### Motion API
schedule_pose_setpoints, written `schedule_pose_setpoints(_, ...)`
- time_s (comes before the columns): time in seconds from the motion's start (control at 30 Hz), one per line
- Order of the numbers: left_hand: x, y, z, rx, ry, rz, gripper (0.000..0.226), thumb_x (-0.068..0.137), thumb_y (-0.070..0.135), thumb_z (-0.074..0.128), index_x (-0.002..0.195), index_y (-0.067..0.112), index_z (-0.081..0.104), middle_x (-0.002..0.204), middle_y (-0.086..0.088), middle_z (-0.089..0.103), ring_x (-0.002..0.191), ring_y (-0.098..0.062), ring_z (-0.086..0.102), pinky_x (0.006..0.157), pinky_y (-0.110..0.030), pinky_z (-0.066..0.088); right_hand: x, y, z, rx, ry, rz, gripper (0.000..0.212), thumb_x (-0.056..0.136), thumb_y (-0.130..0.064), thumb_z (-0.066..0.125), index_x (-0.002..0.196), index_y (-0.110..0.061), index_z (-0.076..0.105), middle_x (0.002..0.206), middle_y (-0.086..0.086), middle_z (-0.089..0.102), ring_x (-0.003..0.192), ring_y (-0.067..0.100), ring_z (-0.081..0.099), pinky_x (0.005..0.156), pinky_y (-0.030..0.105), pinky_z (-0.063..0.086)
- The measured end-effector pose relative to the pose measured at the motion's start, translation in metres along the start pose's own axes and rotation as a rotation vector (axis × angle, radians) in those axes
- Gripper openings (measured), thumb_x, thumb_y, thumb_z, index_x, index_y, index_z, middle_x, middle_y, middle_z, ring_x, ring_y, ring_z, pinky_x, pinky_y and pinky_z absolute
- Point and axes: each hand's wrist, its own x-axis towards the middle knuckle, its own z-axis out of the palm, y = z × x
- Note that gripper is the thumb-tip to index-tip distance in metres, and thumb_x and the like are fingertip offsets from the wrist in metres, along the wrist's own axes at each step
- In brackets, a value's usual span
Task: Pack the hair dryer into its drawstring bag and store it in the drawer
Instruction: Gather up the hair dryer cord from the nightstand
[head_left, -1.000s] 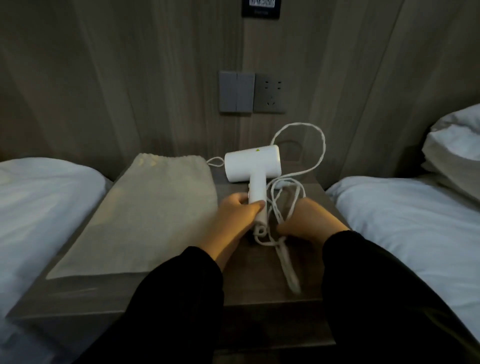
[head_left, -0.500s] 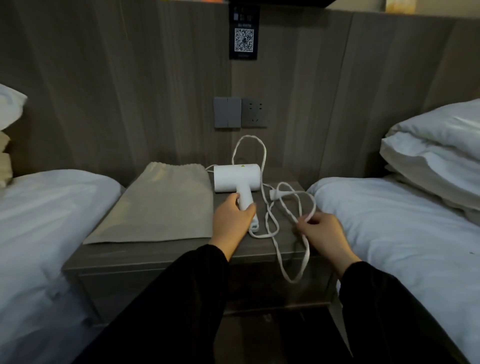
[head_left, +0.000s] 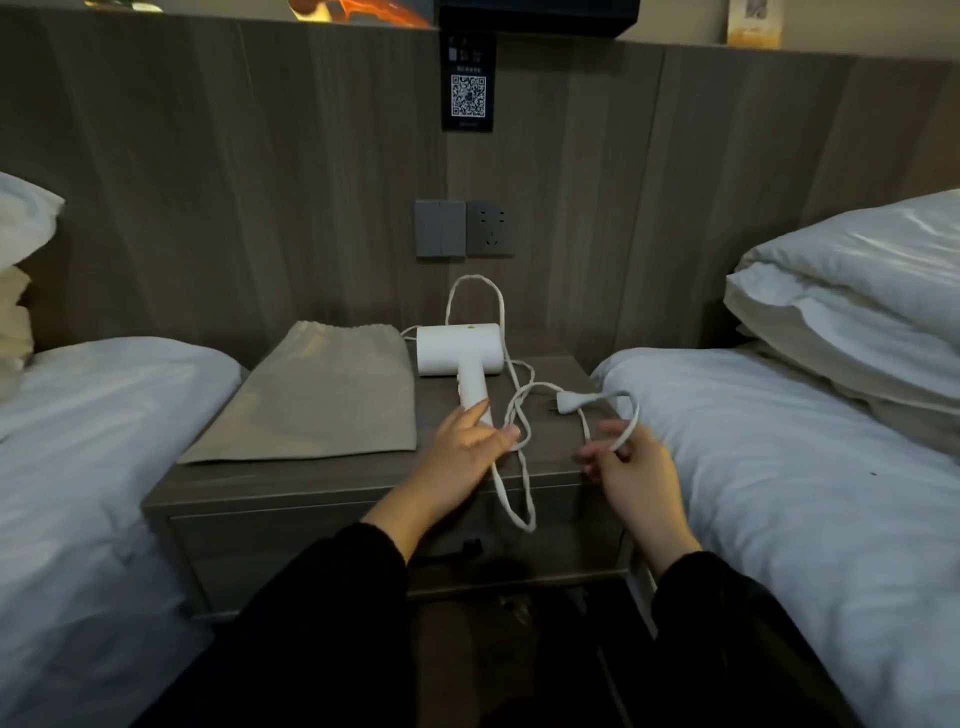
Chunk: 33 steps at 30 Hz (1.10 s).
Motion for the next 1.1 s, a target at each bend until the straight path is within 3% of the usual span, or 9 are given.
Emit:
schedule_pose_setpoints(0.13,-0.025,0.005,0.019,-0.057,0.255,-0.05,0.048,0.088,0.023,0.06,0.133,0.024,0.046,0.141,0.002,0.034,0.113,-0.006,0.043,0.087,-0.015,0.037,-0.011,-0.006,-0.007,0.045,-0.011,-0.025,0.028,0.092,-0.012,0.045,0.12,-0.012,0.043,0.07,0.008,0.066,0.068,0.019,0.06,0.072,0.033,0.048)
schedule_pose_setpoints(0.3,-0.034,-0.004,0.03,-0.293,0.315,-0.159,0.039,0.091,0.011,0.051,0.13,0.016,0.05,0.068,-0.002,0.063,0.054,-0.01,0.055,0.057,-0.023,0.046,-0.03,-0.003,-0.018,-0.042,0.005,-0.221,0.027,0.097,-0.014,0.037,0.112,-0.03,0.053,0.057,0.002,0.058,0.06,0.005,0.055,0.066,0.012,0.04)
schedule_pose_setpoints(0.43,-0.039,-0.012,0.022,-0.417,0.349,-0.191,0.024,0.098,0.013,0.038,0.114,0.008,0.055,0.05,-0.002,0.062,0.037,-0.005,0.049,0.048,-0.022,0.042,-0.027,0.002,-0.026,-0.119,-0.098,-0.306,0.034,0.086,0.007,0.048,0.098,-0.015,0.07,0.082,0.003,0.069,0.086,0.014,0.062,0.078,0.016,0.043)
schedule_pose_setpoints(0.57,-0.045,-0.017,0.009,-0.718,0.235,-0.259,0.026,0.101,0.013,0.028,0.096,0.007,0.052,0.042,0.0,0.061,0.035,-0.005,0.052,0.039,-0.018,0.042,-0.022,0.006,-0.036,-0.094,-0.077,-0.38,0.039,0.074,0.021,0.05,0.081,-0.009,0.073,0.085,0.01,0.07,0.082,0.0,0.063,0.078,0.008,0.045)
schedule_pose_setpoints(0.7,-0.047,-0.023,-0.008,-0.839,0.264,-0.172,0.031,0.101,0.011,0.029,0.087,0.011,0.057,0.047,0.002,0.059,0.041,-0.006,0.054,0.04,-0.016,0.043,-0.017,0.009,-0.044,0.001,-0.153,-0.298,0.047,0.068,0.026,0.045,0.069,-0.014,0.07,0.063,-0.009,0.07,0.067,-0.007,0.061,0.068,0.007,0.045)
schedule_pose_setpoints(0.83,-0.051,-0.026,-0.016,-0.859,0.251,-0.08,0.033,0.099,0.006,0.033,0.089,0.013,0.063,0.052,0.003,0.054,0.046,-0.007,0.05,0.043,-0.017,0.043,-0.02,-0.002,-0.051,0.557,-0.15,-0.13,0.027,0.075,0.0,0.047,0.062,-0.013,0.066,0.049,0.002,0.059,0.061,0.018,0.058,0.07,0.023,0.047)
schedule_pose_setpoints(0.93,-0.053,-0.032,-0.021,-0.86,0.172,-0.067,0.031,0.097,0.003,0.033,0.095,0.01,0.063,0.05,0.002,0.048,0.037,-0.006,0.036,0.034,-0.017,0.029,-0.022,-0.002,-0.043,0.904,-0.162,0.16,0.02,0.085,-0.029,0.051,0.075,-0.013,0.056,0.036,0.002,0.04,0.044,0.02,0.05,0.069,0.034,0.046)
schedule_pose_setpoints(1.03,-0.058,-0.036,-0.031,-0.775,0.08,-0.064,0.031,0.097,0.003,0.034,0.095,0.009,0.064,0.051,0.001,0.047,0.037,-0.007,0.031,0.035,-0.018,0.025,-0.022,0.01,-0.042,0.612,-0.449,0.283,0.048,0.064,-0.057,0.065,0.075,-0.01,0.067,0.036,0.002,0.038,0.042,0.023,0.043,0.061,0.037,0.044)
schedule_pose_setpoints(1.1,-0.062,-0.037,-0.038,-0.696,0.066,-0.057,0.033,0.096,0.003,0.036,0.094,0.012,0.067,0.056,0.0,0.05,0.046,-0.01,0.04,0.044,-0.02,0.033,-0.026,0.013,-0.048,0.338,-0.694,0.28,0.053,0.069,-0.062,0.06,0.071,-0.01,0.071,0.04,0.005,0.042,0.056,0.028,0.042,0.057,0.034,0.036)
